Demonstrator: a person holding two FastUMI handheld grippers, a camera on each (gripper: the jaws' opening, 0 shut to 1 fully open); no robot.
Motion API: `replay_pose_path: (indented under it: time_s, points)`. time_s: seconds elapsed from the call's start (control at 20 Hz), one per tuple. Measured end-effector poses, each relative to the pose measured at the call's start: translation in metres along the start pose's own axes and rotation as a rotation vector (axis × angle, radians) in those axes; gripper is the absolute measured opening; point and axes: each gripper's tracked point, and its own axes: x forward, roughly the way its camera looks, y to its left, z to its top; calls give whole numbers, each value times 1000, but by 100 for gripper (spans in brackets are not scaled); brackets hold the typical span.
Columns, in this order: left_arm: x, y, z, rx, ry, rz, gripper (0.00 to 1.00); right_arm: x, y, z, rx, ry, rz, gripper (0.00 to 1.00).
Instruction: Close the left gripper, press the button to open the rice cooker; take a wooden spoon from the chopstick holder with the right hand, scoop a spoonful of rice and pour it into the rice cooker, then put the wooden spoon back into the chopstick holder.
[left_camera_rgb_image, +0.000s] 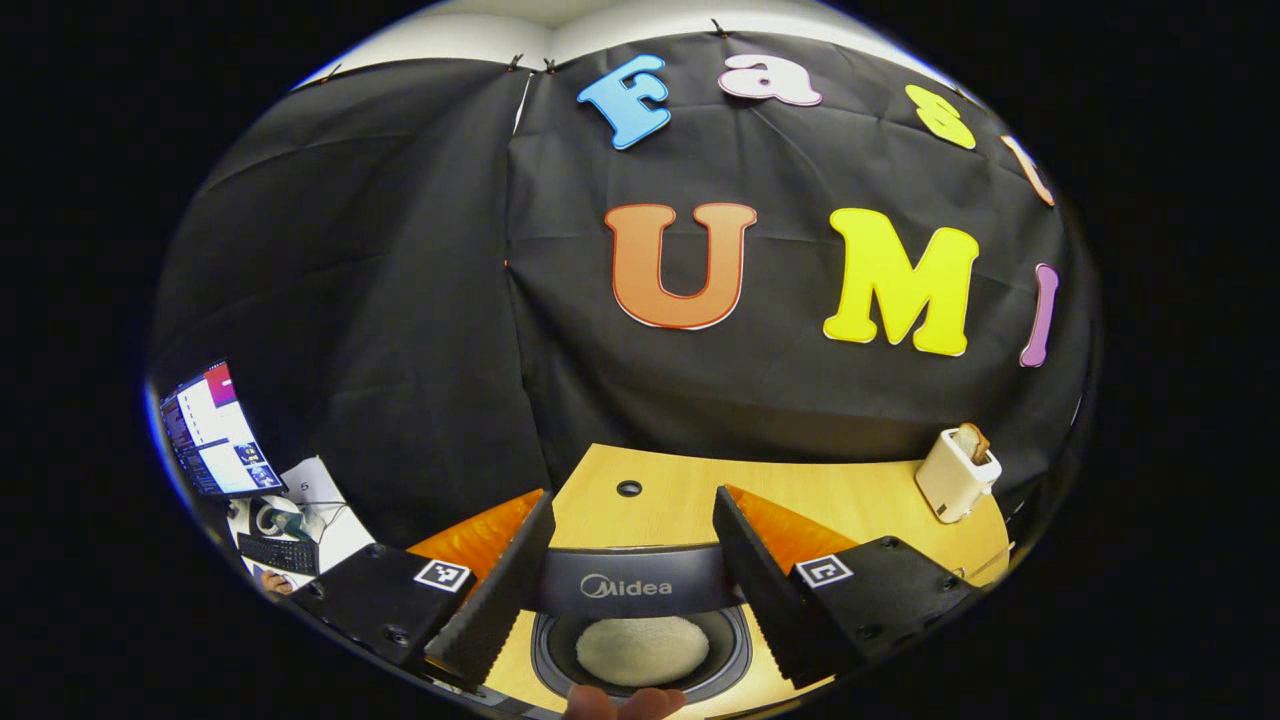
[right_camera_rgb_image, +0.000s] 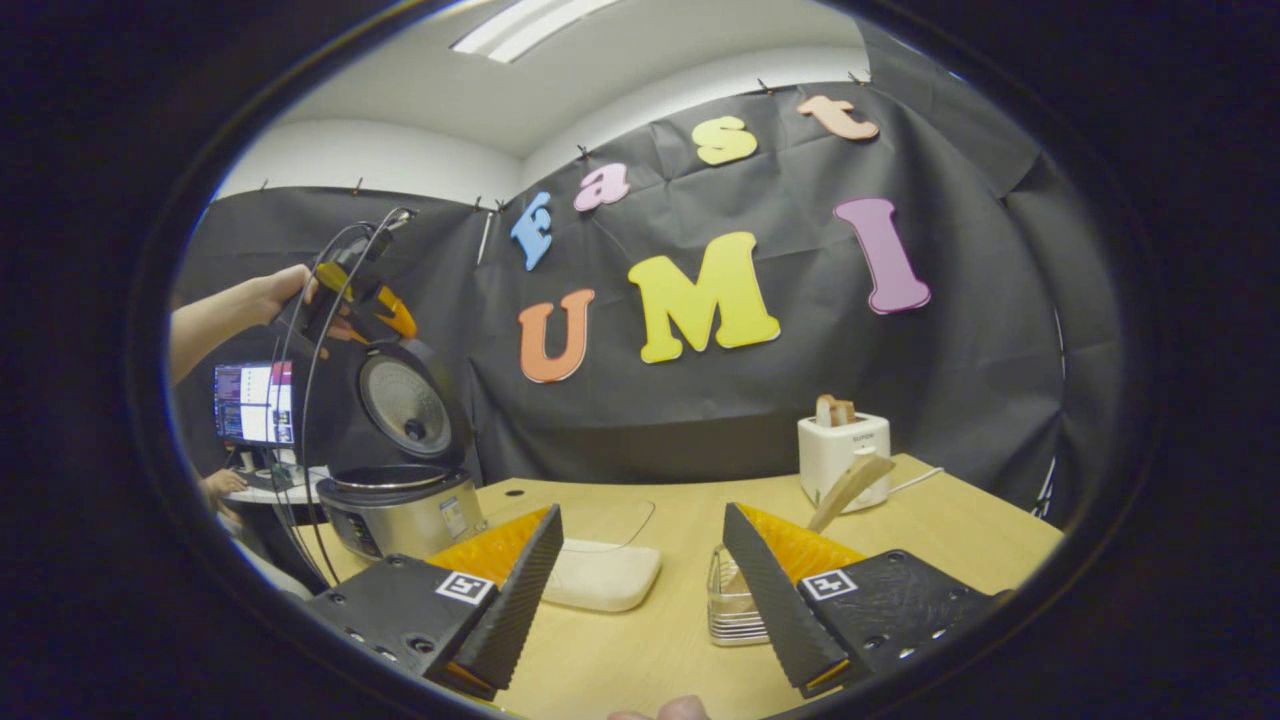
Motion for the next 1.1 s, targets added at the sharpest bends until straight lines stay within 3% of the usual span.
replay_pose_path:
  time_s: [0.1, 0.15, 0.25, 0.4, 0.45, 0.55, 1.0, 1.1]
  points:
    - [-16, -1, -19, -12, 17, -7, 100, -3, 7, 1, -3, 6, 11, 95]
    - [-24, -2, -28, -26, 23, -11, 100, -7, 11, 4, -3, 0, 15, 91]
    - [-36, -5, -47, -67, 23, -19, 100, -13, 12, 10, -8, -15, 14, 95]
    - [-51, -7, -73, -133, 12, -29, 100, -18, 17, 6, -37, -3, 17, 95]
    - [-54, -8, -82, -151, 8, -35, 100, -18, 18, 5, -47, 4, 17, 91]
    - [-59, -8, -96, -168, -1, -38, 100, -21, 19, 7, -54, 3, 17, 95]
    - [-64, -8, -148, -60, -38, 18, 99, -29, 13, 5, -64, 2, -2, 95]
    - [-63, -7, -157, -36, -38, 31, 99, -30, 12, 0, -60, 18, -3, 91]
